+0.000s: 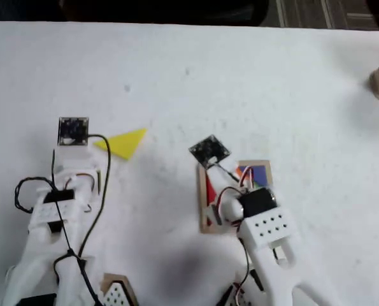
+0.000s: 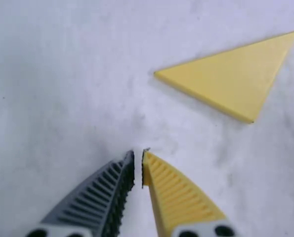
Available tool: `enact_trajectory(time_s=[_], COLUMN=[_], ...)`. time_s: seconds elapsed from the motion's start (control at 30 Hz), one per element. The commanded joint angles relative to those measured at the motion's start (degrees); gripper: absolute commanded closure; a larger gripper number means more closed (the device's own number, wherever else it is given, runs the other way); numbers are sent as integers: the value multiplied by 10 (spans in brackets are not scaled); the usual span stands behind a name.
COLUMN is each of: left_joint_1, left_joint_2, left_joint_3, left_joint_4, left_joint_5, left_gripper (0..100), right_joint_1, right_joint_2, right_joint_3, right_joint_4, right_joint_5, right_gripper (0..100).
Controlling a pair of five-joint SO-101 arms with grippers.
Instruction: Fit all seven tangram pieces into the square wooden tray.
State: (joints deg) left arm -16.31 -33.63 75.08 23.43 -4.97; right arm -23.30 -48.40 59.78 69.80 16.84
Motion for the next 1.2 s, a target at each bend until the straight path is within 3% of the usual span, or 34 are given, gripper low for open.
enact_trajectory(time_s=[0.0, 0.2, 0.5, 0.73, 1.0, 1.17], left_joint_1=[-6, -6, -6, -6, -6, -43], left_joint_2=[-18, -18, -18, -18, -19, -22], left_joint_3=[-4, -4, -4, -4, -4, -13], left_joint_4=[-17, -17, -17, -17, -17, -22], left_joint_5=[6, 6, 6, 6, 6, 7], left_gripper=[936, 936, 936, 936, 936, 936], right_joint_1=[-15, -58, -22, -18, 39, -23], right_joint_2=[-23, 49, 169, 166, 14, 13], right_joint_3=[-25, 30, 37, 33, -19, -40], right_joint_4=[-10, -125, -188, -184, -108, -109], right_joint_5=[-31, -40, -34, -34, -33, -39], right_gripper=[981, 981, 981, 981, 981, 981])
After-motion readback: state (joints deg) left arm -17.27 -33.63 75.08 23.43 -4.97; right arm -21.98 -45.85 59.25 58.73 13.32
